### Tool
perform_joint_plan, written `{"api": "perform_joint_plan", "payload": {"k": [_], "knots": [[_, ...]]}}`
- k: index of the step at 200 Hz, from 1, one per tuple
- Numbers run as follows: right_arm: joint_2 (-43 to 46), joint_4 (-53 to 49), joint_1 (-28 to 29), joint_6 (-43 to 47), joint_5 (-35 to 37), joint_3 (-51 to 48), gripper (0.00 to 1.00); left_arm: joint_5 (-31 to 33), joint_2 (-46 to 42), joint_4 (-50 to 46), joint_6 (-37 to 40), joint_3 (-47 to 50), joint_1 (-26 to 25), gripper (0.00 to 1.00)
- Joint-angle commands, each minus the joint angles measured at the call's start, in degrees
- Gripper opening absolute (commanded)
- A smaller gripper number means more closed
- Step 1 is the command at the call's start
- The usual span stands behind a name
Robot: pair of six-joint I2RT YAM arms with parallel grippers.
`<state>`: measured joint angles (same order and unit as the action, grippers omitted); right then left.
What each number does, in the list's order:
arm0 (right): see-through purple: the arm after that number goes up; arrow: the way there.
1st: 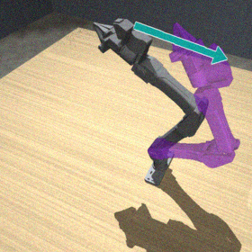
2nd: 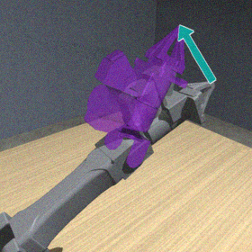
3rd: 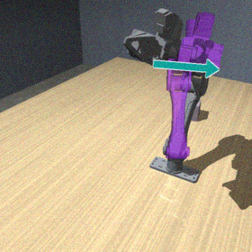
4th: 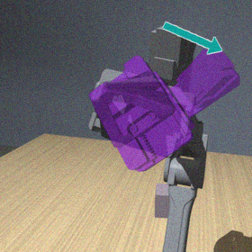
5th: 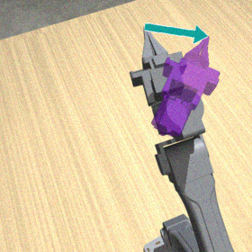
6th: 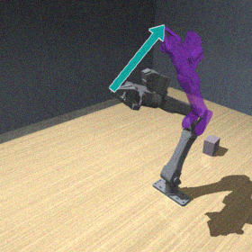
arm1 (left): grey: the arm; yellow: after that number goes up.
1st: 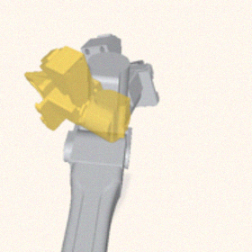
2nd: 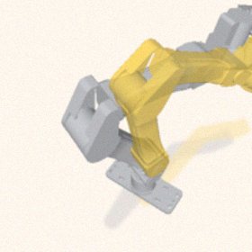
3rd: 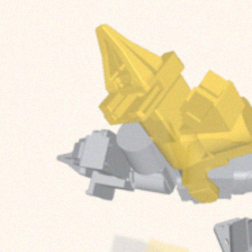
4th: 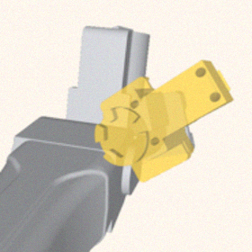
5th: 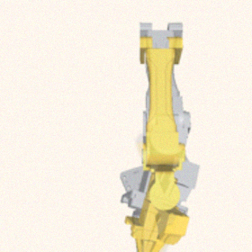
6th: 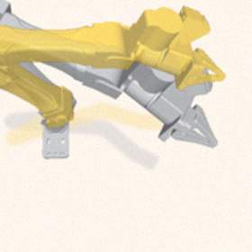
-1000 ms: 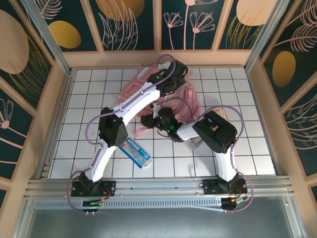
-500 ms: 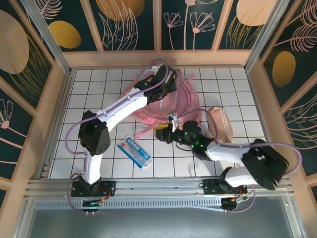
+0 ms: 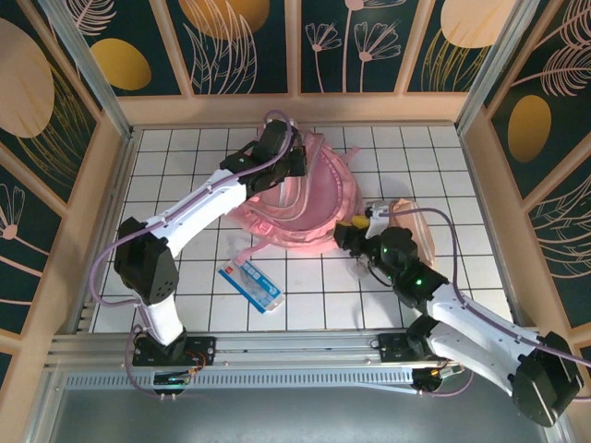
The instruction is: Pack the student bag
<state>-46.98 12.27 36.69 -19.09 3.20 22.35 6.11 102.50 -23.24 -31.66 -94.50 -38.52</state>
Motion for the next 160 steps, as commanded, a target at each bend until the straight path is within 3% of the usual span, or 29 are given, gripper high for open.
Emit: {"api": "perform_joint_plan", "payload": {"k": [1,23,59,93,112,136,160], "knots": [[-2.43,-7.71,-3.97,-1.37,-11.23,4.44,0.57,-1.54,-3.77,3.4,9.39,-3.63,0.82,0.0],[-8.52,-13.49,-4.65,-1.62,-15.53,9.63,0.58,0.17,-1.71,-1.64,14.7,-9.58,1.1,0.0],[-15.48,-26.52,-4.97,-8.14,-8.17,17.39,0.63,7.78,3.92,-10.37,21.5,-20.97,1.45,0.0],[-14.94,-30.63,-6.53,-0.13,-22.73,20.21,0.61,11.0,7.64,-15.56,26.56,-26.41,1.94,0.0],[-15.75,-34.96,-5.66,-2.75,-21.15,20.9,0.58,10.46,8.27,-15.38,28.08,-26.32,2.06,0.0],[-16.51,-38.46,1.49,-6.47,-16.8,20.25,0.57,8.69,8.75,-14.91,29.13,-26.5,2.21,0.0],[-17.68,-34.12,13.77,-0.71,-18.67,18.96,0.62,7.74,8.6,-14.14,30.22,-25.62,2.5,0.0]]}}
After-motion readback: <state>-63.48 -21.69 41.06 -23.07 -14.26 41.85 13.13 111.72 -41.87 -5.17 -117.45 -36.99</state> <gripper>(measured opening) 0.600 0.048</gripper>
